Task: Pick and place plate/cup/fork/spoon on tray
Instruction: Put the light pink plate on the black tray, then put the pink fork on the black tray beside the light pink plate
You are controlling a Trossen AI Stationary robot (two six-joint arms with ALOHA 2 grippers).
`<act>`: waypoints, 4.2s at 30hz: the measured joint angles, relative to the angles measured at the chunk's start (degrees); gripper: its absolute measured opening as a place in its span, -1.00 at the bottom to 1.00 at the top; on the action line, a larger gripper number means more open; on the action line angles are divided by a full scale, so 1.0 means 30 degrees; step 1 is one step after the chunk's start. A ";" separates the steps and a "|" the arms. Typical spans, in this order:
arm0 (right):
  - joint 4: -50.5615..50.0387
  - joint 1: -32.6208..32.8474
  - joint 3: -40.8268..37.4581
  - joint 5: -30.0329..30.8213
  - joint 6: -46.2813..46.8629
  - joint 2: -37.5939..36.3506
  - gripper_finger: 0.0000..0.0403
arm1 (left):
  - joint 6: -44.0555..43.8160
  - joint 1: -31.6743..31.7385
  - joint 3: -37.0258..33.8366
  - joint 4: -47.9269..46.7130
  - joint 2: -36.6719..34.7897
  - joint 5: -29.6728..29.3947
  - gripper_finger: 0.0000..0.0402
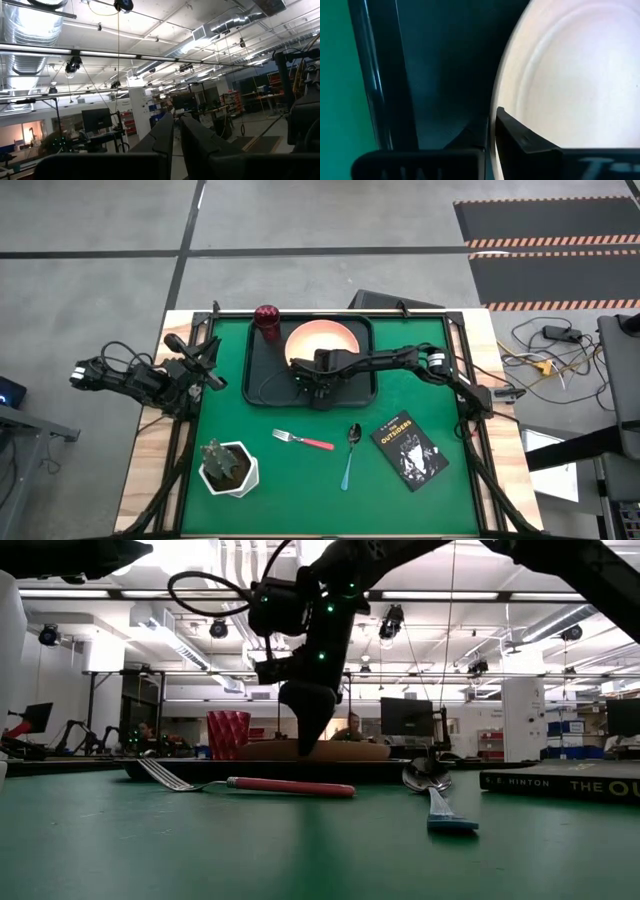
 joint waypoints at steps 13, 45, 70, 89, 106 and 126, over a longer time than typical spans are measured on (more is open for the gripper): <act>-0.0255 -0.0051 -0.0028 0.0001 0.0692 -0.0193 -0.46 | 0.0000 0.0005 0.0000 0.0000 0.0000 -0.0007 -0.92; 2.7407 0.4255 -1.7530 -0.6652 0.1181 -1.1654 -0.39 | -0.0015 -0.0001 0.0000 0.0014 0.0058 -0.0008 -0.92; 1.9756 0.4000 -2.3481 0.3687 0.3563 -2.2138 -0.39 | -0.9402 -0.0008 0.0167 -0.0163 0.0872 1.0757 -0.92; 1.8638 0.4000 -2.3896 0.3673 -0.0021 -2.4043 -0.39 | -1.1961 0.0006 0.5159 -0.2521 0.7165 1.4822 -0.89; 1.7075 0.4000 -2.3874 0.3676 -0.0316 -2.4306 -0.39 | -1.4403 0.0006 1.1646 -0.9310 1.3509 1.1067 -0.48; 1.7114 0.4000 -2.3860 0.3680 -0.1023 -2.4698 -0.39 | -1.8486 -0.0001 2.2734 -2.7270 2.4004 1.2442 -0.48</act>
